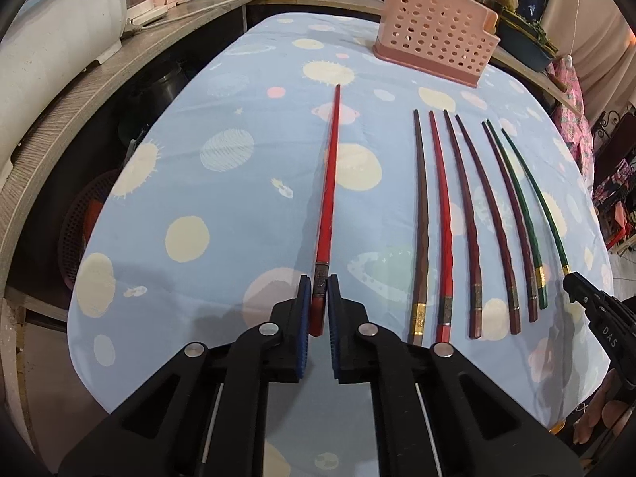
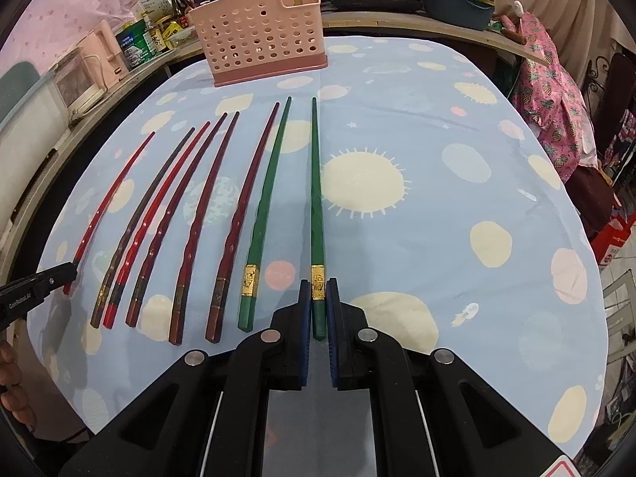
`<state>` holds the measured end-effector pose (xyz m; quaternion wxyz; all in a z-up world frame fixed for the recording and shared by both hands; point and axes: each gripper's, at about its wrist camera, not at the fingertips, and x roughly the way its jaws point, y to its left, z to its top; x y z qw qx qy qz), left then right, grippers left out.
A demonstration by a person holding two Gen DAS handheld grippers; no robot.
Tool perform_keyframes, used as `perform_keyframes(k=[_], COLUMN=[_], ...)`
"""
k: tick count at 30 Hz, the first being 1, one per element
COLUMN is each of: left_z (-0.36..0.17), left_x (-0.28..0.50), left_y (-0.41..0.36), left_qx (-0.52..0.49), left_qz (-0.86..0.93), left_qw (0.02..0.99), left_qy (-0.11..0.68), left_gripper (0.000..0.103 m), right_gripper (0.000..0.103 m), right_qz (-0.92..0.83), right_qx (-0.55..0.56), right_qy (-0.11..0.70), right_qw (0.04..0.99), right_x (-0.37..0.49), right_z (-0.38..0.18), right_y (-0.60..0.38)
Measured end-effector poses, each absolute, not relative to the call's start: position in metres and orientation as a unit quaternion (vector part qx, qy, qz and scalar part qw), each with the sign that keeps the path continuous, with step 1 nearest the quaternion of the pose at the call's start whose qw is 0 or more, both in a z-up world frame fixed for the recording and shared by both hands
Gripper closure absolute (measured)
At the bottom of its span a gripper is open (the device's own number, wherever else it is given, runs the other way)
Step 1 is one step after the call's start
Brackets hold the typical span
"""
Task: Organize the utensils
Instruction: 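Grasp a green chopstick with the right tool while the left tool grasps a red chopstick, then lift and carry both chopsticks into the pink caddy with both tools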
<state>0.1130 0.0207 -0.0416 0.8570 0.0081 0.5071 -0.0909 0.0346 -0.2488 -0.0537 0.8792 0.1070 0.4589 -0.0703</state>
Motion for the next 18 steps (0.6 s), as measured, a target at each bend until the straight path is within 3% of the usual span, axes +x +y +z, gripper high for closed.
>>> perform_keyframes(k=[18], left_z=[0.061], left_x=[0.142], left_y=[0.041], left_qx=[-0.047], left_qz=[-0.098], left_qw=[0.901], left_qy=[0.42], left_gripper=[0.096], right_gripper=[0.096], right_qz=[-0.07], right_qx=[0.14], right_qy=[0.34], right_qw=[0.927], right_x=[0.045], right_z=[0.057], right_y=[-0.286])
